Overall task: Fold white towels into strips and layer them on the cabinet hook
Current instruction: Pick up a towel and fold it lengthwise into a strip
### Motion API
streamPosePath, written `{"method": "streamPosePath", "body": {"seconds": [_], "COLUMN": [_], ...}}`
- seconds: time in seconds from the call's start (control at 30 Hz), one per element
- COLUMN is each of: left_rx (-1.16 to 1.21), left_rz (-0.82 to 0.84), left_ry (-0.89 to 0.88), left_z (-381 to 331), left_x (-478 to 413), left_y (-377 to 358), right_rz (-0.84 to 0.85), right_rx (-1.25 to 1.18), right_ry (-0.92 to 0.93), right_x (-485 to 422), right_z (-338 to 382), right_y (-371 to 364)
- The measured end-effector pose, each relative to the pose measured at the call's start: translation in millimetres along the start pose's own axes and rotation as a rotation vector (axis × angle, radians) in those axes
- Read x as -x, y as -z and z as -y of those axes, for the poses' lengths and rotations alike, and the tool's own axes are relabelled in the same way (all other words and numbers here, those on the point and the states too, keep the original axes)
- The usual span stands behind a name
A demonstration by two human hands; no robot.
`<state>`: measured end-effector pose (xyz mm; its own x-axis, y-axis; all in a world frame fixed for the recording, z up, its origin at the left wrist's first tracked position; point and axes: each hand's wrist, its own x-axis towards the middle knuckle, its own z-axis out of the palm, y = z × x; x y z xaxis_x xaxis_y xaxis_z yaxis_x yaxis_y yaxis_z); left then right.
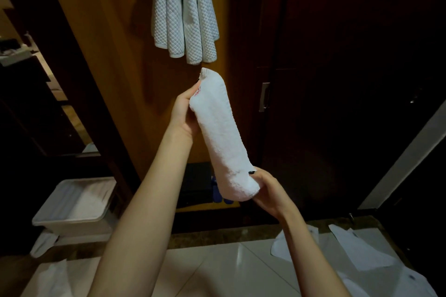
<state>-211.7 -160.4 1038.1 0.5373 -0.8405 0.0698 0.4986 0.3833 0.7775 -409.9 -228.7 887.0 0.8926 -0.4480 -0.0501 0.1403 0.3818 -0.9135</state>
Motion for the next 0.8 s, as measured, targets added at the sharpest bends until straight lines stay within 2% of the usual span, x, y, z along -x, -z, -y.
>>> {"method": "streamPosePath", "body": {"seconds": [0.2,0.3,0.5,0.8], "left_rx": [-0.048,-0.02,0.019,-0.047], "left_rz": [0.098,0.126,0.208,0.175], "left_ry": [-0.008,0.037,0.126,0.018], "left_z": [-23,-37,-53,-64], "left_x": [-10,-13,-17,-29], "left_y": [-17,-18,-22,-7], "right_rz": [0.076,0.086,0.079,0.075], "right_rx": [-0.078,-0.039,-0.121,-0.105], "right_ry": [-0.016,-0.03,-0.045,-0.05], "right_x": [-10,-10,-13,-10], "right_z": [8,9,6,8], "right_y": [-13,-18,-30,-22]}}
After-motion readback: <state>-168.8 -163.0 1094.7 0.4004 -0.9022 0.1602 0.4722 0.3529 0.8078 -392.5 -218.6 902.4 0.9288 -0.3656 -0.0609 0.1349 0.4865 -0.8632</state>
